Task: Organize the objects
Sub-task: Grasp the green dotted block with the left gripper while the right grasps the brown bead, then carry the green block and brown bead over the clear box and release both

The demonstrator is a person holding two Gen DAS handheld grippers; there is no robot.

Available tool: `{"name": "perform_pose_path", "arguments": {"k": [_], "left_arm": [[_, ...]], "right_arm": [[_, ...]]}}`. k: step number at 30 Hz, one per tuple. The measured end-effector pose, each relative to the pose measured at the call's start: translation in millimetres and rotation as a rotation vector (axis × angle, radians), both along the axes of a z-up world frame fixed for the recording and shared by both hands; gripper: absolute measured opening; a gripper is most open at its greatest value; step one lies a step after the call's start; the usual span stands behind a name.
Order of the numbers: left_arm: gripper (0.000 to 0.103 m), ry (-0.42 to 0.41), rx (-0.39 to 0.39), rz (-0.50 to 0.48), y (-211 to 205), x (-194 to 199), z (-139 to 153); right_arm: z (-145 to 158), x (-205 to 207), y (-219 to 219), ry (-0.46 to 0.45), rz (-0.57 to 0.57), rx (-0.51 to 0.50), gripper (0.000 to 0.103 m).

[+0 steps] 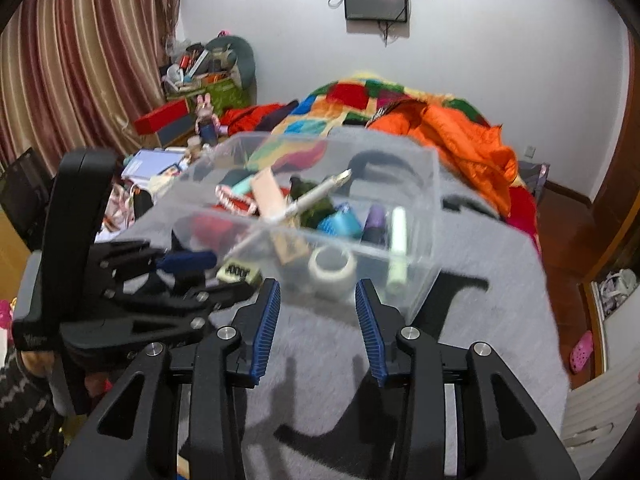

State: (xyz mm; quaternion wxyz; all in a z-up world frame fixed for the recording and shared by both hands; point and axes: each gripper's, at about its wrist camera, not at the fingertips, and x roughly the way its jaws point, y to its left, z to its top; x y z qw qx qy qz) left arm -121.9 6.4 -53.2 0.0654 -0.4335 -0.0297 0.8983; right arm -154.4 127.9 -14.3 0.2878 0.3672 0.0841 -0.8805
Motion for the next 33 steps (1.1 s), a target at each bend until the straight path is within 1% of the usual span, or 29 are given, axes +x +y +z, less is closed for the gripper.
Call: {"name": "perform_pose_path", "arguments": {"k": [2,3,4,6,8,14,18,19,21,25,30,33], "left_arm": [[0.049,-0.004,-0.013,0.006,1.5,-1.9,-3.4],[0.045,-0.008,-0.012,0.001,2.7,-2.4,-6.0],[0.037,-0.009,-0.011,0.003,3.0,-1.7,-8.8],[0.036,0.003,-0.007,0.003,2.8,1.9,-9.6],[0.034,0.008,0.014,0.008,-1.6,7.2,-8.6],[0.034,0.012,0.062,0.048,-22.7,22.9,-8.0],[0.034,0.02,0.065,0.06,-31.1,33.4,-9.2],[0.034,0.023,0.06,0.06,-31.5,35.6,-9.4],[0.034,0.025,0.055,0.06,-31.2,37.2,-9.7],[0.035,0.024,0.039,0.061,-27.8,37.1,-9.7],[0.034,0.036,0.008,0.059,-23.3,35.1,-9.7],[0.034,0.038,0.029,0.07,-26.3,34.6,-8.5]], "right_arm": [[-9.1,-1.1,-2.7,-0.036,0.015,-0.003,0.036],[-13.2,-2.8,-5.5,-0.054,0.025,-0.006,0.036],[-18.7,-4.8,-9.5,-0.075,0.04,-0.004,0.036],[-27.2,-5.4,-16.3,-0.088,0.046,0.016,0.036],[-34.2,-9.1,-24.3,-0.1,0.051,0.036,0.036],[-44.5,-20.7,-47.0,-0.133,0.071,0.045,0.036],[-50.1,-26.8,-61.9,-0.146,0.08,0.064,0.035],[-51.9,-28.6,-66.2,-0.146,0.078,0.079,0.034],[-53.2,-29.9,-69.8,-0.144,0.085,0.091,0.024],[-54.8,-28.3,-74.1,-0.122,0.09,0.114,0.012],[-53.0,-20.8,-73.1,-0.089,0.098,0.115,0.012],[-50.1,-18.7,-65.5,-0.098,0.084,0.083,0.012]]}}
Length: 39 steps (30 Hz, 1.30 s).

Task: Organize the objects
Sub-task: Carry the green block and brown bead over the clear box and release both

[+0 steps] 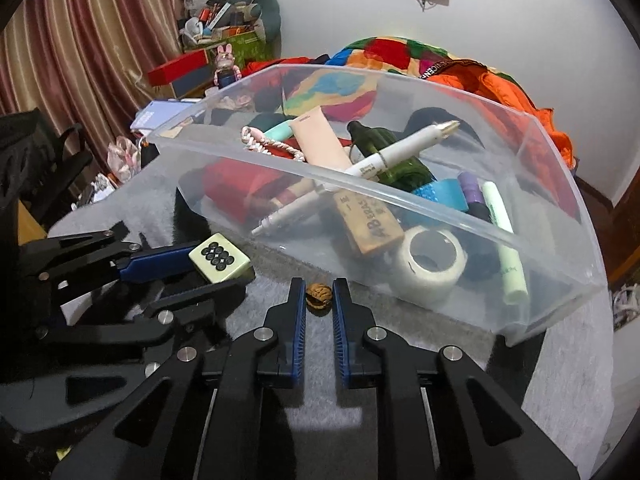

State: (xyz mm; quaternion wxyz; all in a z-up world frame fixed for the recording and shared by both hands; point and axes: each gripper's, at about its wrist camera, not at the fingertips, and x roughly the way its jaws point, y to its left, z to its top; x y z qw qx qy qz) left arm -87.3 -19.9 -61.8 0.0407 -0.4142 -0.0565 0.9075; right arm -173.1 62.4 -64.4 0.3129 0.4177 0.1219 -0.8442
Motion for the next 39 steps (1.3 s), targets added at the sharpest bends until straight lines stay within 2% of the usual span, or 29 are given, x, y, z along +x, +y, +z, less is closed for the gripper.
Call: {"name": "perform_pose_path", "arguments": {"k": [4,13,24,33,39], "left_arm": [[0.033,0.012,0.015,0.01,-2.8,2.0,5.3],[0.033,0.091,0.038,-0.003,4.4,13.3,37.0],[0.033,0.185,0.042,-0.018,10.5,19.7,76.1],[0.033,0.235,0.057,0.007,1.8,4.0,97.1],[0.033,0.222,0.07,0.033,-6.2,-19.3,96.3]], "right_arm": [[8.6,4.6,14.9,0.007,-0.029,-0.04,0.012],[40.4,16.0,43.3,0.051,-0.089,-0.145,0.012],[67.7,16.4,57.4,0.111,-0.117,-0.186,0.012],[87.1,9.0,60.2,0.162,-0.136,-0.206,0.012],[89.5,-1.6,53.3,0.162,-0.147,-0.217,0.012]]}}
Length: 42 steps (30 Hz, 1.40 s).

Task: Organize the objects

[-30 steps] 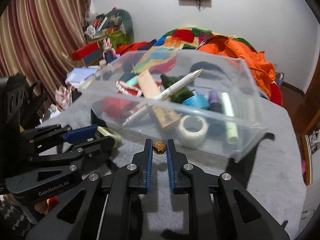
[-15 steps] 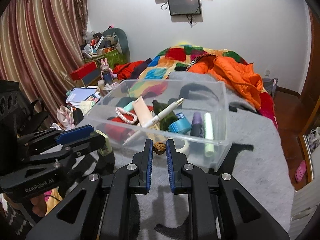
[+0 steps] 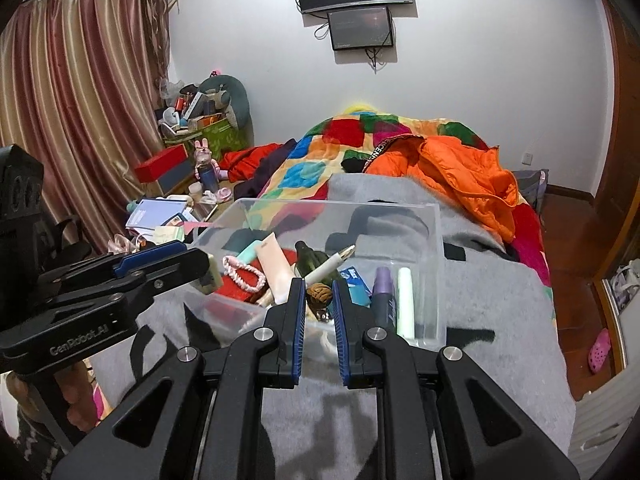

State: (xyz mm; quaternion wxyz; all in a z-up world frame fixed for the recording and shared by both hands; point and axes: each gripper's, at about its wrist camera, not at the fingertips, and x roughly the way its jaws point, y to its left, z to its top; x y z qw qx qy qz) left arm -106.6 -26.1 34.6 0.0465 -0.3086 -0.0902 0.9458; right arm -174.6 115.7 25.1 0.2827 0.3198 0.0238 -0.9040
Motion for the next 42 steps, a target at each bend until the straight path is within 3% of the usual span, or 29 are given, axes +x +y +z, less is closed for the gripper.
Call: {"name": "perform_pose_path", "arguments": {"k": [12,22,27,32,35,38,42], "left_arm": [[0.033,-0.079,0.002,0.061,-13.0,-31.7,-29.9],[0.033,-0.116,-0.012,0.029,-7.6,-40.3,-41.1],[0.034,-0.123,-0.01,0.011,-4.7,-39.3,-40.7],[0.034,-0.109,-0.013,0.002,-3.2,-30.2,-35.5],[0.038,-0.101,-0.012,-0.001,-3.6,-24.2,-32.0],[0.048,-0.082,-0.023,0.002,-2.8,-15.8,-27.0],[0.061,-0.055,-0.049,-0.001,0.2,-3.4,-20.3]], "right_arm": [[-30.0,-34.8,-12.8,-0.073,-0.03,0.053,0.012],[-40.0,-39.5,-20.0,-0.094,-0.022,0.066,0.012],[-37.5,-37.5,-18.5,-0.104,-0.017,0.061,0.028],[-31.5,-28.6,-15.8,-0.08,-0.008,0.061,0.028],[-25.6,-20.9,-12.1,-0.062,-0.002,0.055,0.028],[-19.8,-12.4,-7.0,-0.043,0.008,0.05,0.029],[-13.5,-0.6,-0.9,-0.01,0.006,0.05,0.046]]}}
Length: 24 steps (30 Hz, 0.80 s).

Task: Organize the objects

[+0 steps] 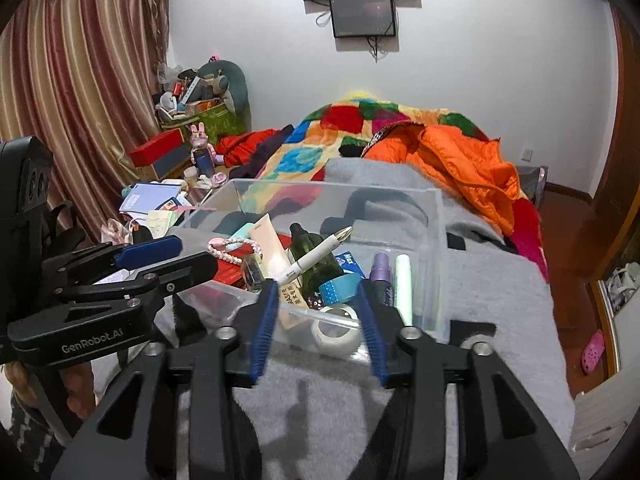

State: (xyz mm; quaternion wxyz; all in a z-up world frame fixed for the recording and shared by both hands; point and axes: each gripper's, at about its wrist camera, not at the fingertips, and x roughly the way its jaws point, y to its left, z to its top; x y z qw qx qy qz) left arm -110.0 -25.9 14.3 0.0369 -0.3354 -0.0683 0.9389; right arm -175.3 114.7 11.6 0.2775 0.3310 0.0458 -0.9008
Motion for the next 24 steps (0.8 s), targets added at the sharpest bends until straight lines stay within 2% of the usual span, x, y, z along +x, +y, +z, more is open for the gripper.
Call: {"name": "perform_pose_path", "arguments": {"k": [4,6,8,15,24], "left_arm": [[0.078,0.021,-0.022,0.005,2.3,12.0,4.2],[0.085,0.026,-0.026,0.006,1.8,17.1,4.3],[0.091,0.027,-0.024,0.012,0.8,21.3,3.1],[0.094,0.006,0.007,0.024,-5.5,30.3,-3.5],[0.094,0.005,0.001,0.03,-6.3,41.5,-5.9]], "right_arm": [[5.4,11.4,7.0,0.035,-0.015,-0.006,0.058],[7.0,15.7,9.7,0.048,-0.018,-0.004,0.073],[7.6,20.9,11.5,0.065,-0.022,0.001,0.083],[4.0,30.4,12.7,0.072,-0.019,0.02,0.085],[-0.1,33.1,18.7,0.045,-0.027,0.0,0.085]]}}
